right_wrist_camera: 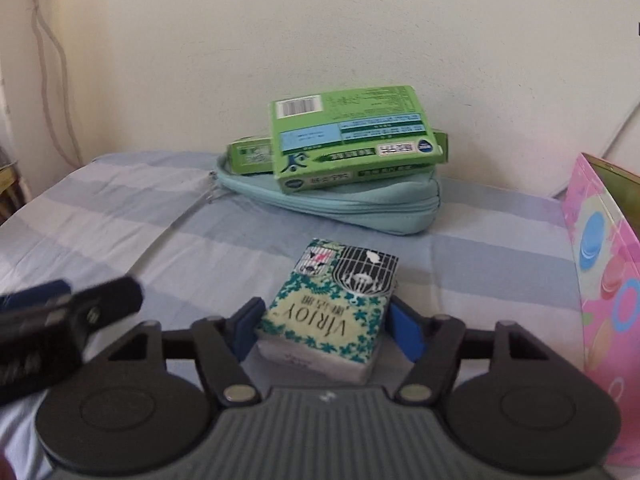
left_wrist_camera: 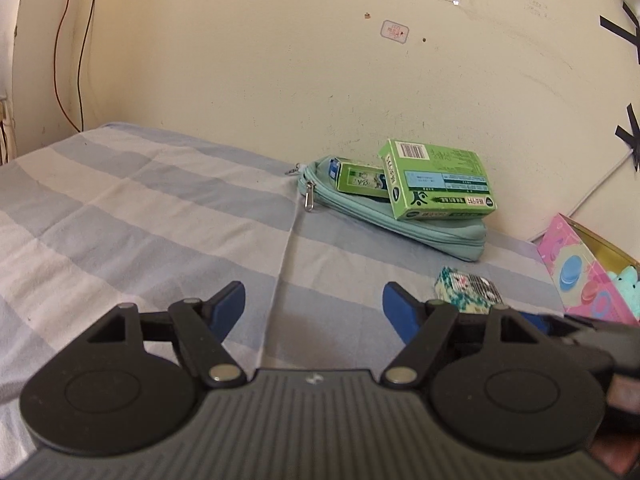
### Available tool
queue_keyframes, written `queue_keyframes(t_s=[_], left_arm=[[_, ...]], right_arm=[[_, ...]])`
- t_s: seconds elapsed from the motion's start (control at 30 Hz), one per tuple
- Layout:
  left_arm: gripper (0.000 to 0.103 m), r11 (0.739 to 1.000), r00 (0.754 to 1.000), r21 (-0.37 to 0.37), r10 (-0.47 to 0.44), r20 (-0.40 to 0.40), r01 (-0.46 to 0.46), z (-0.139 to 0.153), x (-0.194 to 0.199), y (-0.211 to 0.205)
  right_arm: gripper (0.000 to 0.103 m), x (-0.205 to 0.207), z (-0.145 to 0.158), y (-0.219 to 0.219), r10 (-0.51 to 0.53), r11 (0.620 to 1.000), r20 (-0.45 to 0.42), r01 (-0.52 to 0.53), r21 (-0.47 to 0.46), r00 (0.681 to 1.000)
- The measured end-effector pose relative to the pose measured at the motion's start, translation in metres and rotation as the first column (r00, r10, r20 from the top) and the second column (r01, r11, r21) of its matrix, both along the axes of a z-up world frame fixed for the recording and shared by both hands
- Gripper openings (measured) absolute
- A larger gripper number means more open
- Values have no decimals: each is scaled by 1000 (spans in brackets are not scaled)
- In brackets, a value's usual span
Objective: Organize objects
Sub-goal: 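Move the left gripper toward the white tissue pack, then grasp the white tissue pack with the right gripper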
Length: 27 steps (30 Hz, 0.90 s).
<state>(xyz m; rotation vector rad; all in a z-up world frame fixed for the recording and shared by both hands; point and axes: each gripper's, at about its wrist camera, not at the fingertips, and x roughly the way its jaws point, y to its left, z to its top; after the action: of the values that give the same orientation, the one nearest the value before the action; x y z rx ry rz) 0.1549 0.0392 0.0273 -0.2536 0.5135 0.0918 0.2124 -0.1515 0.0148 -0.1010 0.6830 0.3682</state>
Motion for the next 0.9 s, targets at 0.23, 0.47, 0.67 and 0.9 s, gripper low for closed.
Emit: queue_keyframes(t_s=[0.23,0.47,0.67,0.9], left_arm=[[79,994,994,-11,-107,-13,107,-1,0,-9],[79,972,972,-35,-234,12,234,1,-6,-17],[79,841,852,-149,-522,31,520,-3,-15,-45],[77,731,737,-133,-676,-14,669,-10,-25,-81]], right_arm=[[64,-69,3,-35,302,953,18,-302,-16,953],[77,-124,5,-78,345,939,22,-345,-5,938],[85,-145,5,-94,167,986,48,-167,-1,985],[65,-144,7,-108,83,996,56,-84,19,995]])
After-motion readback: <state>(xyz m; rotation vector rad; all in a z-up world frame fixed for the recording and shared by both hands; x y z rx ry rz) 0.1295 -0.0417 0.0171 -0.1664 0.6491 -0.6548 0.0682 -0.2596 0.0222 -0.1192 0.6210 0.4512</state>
